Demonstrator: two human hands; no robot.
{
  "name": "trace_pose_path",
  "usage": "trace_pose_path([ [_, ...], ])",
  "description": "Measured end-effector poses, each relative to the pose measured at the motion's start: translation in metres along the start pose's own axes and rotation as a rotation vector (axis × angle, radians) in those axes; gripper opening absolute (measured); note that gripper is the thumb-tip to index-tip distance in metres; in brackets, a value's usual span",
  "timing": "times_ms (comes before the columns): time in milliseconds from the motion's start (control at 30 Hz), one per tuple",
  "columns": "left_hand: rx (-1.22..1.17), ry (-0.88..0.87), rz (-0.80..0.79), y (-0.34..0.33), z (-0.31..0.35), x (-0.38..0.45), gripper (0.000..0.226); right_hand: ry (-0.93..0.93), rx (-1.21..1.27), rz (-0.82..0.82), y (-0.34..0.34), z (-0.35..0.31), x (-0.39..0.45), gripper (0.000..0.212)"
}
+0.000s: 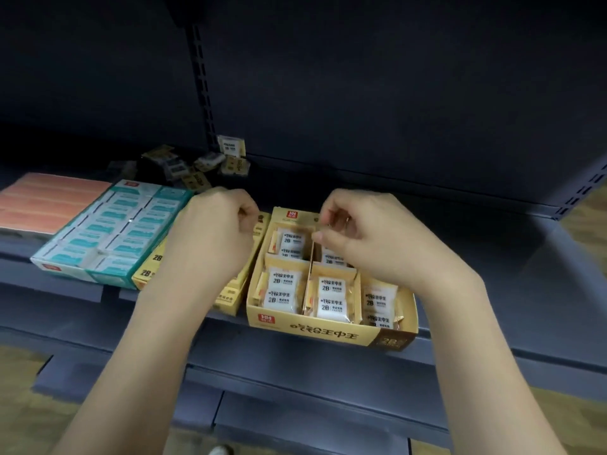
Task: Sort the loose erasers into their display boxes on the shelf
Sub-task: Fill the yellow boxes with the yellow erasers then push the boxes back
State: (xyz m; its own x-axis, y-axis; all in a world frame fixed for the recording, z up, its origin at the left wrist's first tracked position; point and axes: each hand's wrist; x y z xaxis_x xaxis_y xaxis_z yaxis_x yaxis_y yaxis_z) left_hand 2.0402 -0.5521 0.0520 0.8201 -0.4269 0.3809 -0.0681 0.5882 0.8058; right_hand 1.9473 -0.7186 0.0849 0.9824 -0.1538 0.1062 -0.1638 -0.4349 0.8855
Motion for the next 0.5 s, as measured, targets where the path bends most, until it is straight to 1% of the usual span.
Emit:
trace_pose_path([
  [67, 0.015, -0.067, 0.034, 0.006, -0.015, 0.017, 0.020, 0.095, -0.048, 0.068, -0.003, -0.010, 0.009, 0.008],
  [133, 0.057, -0.112, 0.042, 0.010, -0.034, 0.038, 0.025, 0.150, -0.093, 0.105, -0.011, -0.015, 0.018, 0.008],
  [233, 0.030, -0.154, 0.003, 0.010, -0.060, 0.075, 0.022, 0.175, -0.187, 0.150, -0.027, -0.016, 0.032, 0.015],
  [300, 0.057, -0.186, -0.053, 0.002, -0.074, 0.101, 0.023, 0.191, -0.247, 0.153, -0.037, -0.017, 0.043, 0.022],
  [400, 0.220, -0.245, -0.180, -0.017, -0.090, 0.136, 0.033, 0.233, -0.332, 0.142, -0.048, -0.022, 0.061, 0.031],
  [500, 0.310, -0.380, -0.337, -0.038, -0.110, 0.160, 0.044, 0.244, -0.433, 0.117, -0.054, -0.024, 0.077, 0.036],
])
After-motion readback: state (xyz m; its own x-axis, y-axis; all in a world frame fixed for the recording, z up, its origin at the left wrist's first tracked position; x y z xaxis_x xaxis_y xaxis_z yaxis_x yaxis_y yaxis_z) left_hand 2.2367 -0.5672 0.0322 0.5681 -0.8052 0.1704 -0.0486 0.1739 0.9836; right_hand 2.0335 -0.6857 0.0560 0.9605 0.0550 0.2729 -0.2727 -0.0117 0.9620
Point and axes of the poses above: each hand's wrist, its own x-axis towards the middle knuckle, its own y-axis out of the back of the hand, z = x × y, and after that the axes turned 5 degrees about -y, right-handed
